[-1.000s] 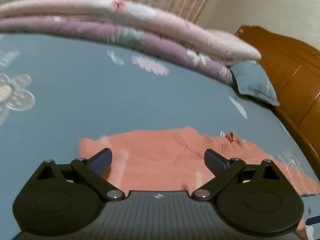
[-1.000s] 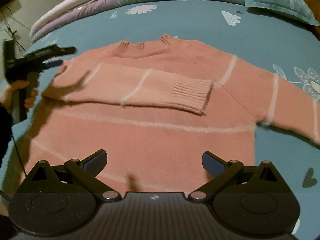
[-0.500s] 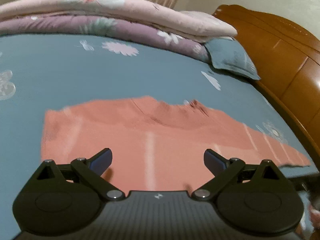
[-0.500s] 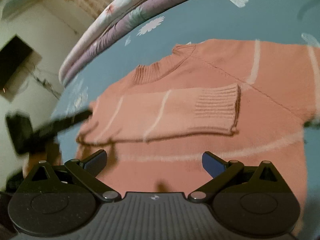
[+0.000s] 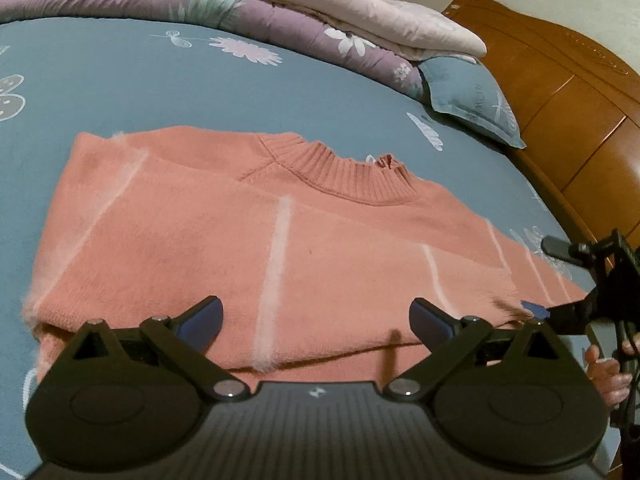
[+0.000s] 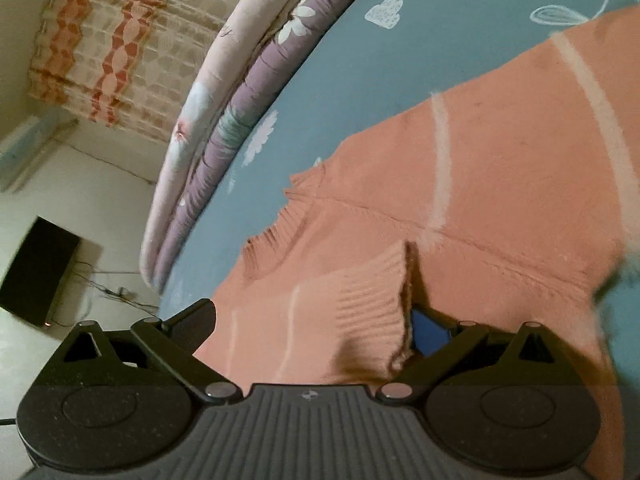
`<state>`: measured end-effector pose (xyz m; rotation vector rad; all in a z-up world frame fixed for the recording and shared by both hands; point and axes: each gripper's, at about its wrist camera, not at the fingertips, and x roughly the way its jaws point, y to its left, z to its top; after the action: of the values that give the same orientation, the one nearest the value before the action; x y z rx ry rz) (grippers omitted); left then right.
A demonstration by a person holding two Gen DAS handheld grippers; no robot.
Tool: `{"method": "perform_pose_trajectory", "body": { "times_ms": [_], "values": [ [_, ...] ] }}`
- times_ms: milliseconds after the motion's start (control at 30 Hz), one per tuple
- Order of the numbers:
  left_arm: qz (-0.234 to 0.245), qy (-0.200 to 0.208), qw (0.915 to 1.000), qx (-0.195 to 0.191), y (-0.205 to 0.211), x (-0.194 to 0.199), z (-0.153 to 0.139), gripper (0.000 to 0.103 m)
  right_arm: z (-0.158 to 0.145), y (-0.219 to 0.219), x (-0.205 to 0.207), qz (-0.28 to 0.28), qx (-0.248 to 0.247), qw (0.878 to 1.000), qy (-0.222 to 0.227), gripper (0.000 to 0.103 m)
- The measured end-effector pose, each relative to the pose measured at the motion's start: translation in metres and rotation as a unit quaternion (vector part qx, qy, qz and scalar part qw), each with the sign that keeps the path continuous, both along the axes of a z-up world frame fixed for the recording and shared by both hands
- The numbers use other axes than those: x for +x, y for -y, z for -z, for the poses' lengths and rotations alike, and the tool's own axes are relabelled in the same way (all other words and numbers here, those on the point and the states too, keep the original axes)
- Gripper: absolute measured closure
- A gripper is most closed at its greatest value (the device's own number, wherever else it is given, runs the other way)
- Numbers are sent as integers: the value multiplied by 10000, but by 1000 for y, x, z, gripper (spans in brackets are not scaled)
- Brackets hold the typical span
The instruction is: Fold clothes
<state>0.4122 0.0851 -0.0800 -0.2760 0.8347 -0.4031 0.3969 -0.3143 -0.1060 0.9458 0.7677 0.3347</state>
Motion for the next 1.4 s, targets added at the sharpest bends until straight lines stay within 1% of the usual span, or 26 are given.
{"method": "perform_pose_trajectory", "body": {
  "times_ms": [33, 100, 167, 233, 267, 300, 400, 533, 667, 767, 933, 1000, 1033, 1067, 1133, 1200, 1267, 1300, 1333, 1367, 1400],
  "values": [
    [-19, 3, 10000, -11, 0, -1, -1, 4, 0, -2, 3, -100, -8, 9999, 37, 10],
    [-69, 38, 10000, -15, -2, -4, -4, 4, 2, -6, 9, -283, -66, 9996, 71, 19],
    [-122, 77, 9999, -18, -5, -6, -7, 4, 6, -10, 13, -421, -230, 9988, 3, 34],
    [-175, 115, 9998, -21, -7, -9, -10, 4, 7, -11, 17, -458, -393, 9981, -102, 66],
    [-201, 134, 9997, -22, -8, -10, -12, 4, 7, -10, 18, -477, -479, 9976, -138, 75],
    [-227, 154, 9996, -23, -10, -12, -14, 4, 5, -9, 20, -506, -570, 9970, -160, 90],
    [-306, 212, 9993, -27, -13, -16, -19, 4, -11, -13, 26, -674, -921, 9935, 35, 90],
    [-391, 285, 9988, -29, -17, -21, -24, 4, -46, -27, 35, -896, -1579, 9819, 546, 90],
    [-394, 342, 9986, -14, -18, -22, -27, 4, -65, -31, 41, -968, -1946, 9728, 807, 90],
    [-395, 385, 9985, -4, -19, -24, -29, 4, -64, -27, 40, -910, -2143, 9692, 799, 90],
    [-398, 457, 9982, 14, -20, -26, -32, 4, -59, -15, 31, -752, -2273, 9672, 850, 90],
    [-406, 487, 9980, 35, -20, -26, -32, 4, -58, -17, 32, -808, -2358, 9658, 710, 89],
    [-402, 505, 9979, 49, -20, -26, -32, 4, -56, -18, 32, -789, -2476, 9640, 567, 83],
    [-389, 534, 9978, 72, -20, -24, -33, 4, -52, -18, 32, -735, -2646, 9608, 386, 81],
    [-397, 641, 9970, 195, -18, -21, -35, 4, -45, -14, 28, -533, -2957, 9538, 82, 77],
    [-369, 750, 9959, 340, -18, -16, -37, 4, -47, -8, 19, -231, -3133, 9494, -14, 76],
    [-336, 824, 9949, 474, -17, -9, -34, 4, -57, -7, 9, 1, -3194, 9475, 136, 73],
    [-384, 796, 9946, 539, -18, -4, -30, 4, -62, -8, 5, 61, -3210, 9467, 257, 70],
    [-476, 694, 9944, 645, -19, 2, -23, 4, -67, -13, 3, 13, -3211, 9463, 380, 65],
    [-633, 464, 9930, 885, -21, 9, -13, 4, -71, -20, 2, -92, -3200, 9461, 496, 63],
    [-720, 359, 9904, 1121, -24, 12, -5, 8, -75, -26, 0, -197, -3188, 9456, 611, 60]
  ]
}}
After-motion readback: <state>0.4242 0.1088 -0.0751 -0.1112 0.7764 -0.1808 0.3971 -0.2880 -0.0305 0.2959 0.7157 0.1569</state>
